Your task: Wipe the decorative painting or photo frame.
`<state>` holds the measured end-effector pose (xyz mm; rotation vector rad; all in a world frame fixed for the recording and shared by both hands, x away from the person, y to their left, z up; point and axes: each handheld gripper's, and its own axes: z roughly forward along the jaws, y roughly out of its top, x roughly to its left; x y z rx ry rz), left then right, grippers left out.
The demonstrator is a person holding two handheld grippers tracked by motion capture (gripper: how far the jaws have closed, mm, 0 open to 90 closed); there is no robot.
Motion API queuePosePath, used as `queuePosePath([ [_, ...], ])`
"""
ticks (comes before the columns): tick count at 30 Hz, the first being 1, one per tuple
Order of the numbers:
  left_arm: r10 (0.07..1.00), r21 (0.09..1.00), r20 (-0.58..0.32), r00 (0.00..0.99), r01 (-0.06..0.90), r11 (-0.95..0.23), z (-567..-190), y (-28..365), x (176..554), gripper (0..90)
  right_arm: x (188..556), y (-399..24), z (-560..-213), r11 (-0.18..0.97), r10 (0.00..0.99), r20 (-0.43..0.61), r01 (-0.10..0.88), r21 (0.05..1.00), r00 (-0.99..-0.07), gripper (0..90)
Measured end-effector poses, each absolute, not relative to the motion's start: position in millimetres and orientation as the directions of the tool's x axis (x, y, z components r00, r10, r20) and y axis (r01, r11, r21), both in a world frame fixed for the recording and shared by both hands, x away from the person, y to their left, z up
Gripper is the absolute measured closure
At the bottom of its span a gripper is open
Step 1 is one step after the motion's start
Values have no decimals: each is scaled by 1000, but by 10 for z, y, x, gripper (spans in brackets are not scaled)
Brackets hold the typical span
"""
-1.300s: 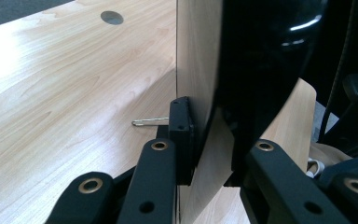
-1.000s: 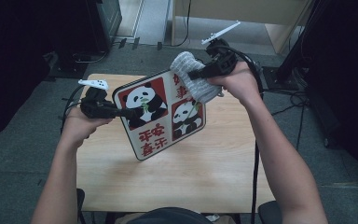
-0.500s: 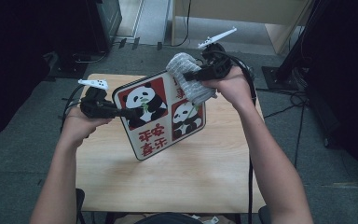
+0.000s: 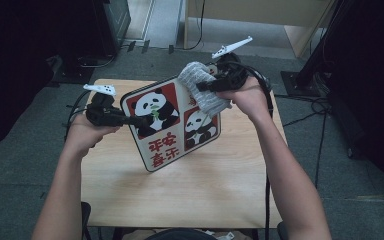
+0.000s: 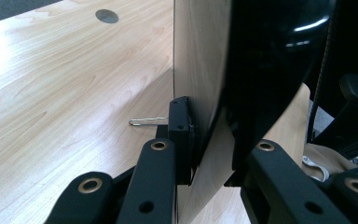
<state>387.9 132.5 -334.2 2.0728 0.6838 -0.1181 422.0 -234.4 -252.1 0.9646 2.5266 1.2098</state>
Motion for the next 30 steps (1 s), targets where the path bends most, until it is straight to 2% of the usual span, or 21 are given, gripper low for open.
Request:
queuePosePath([
  [30, 418, 745, -338, 843, 511, -428, -3339, 1333, 3886, 792, 4175, -2431, -2837, 430, 621, 149, 493, 756, -770, 690],
])
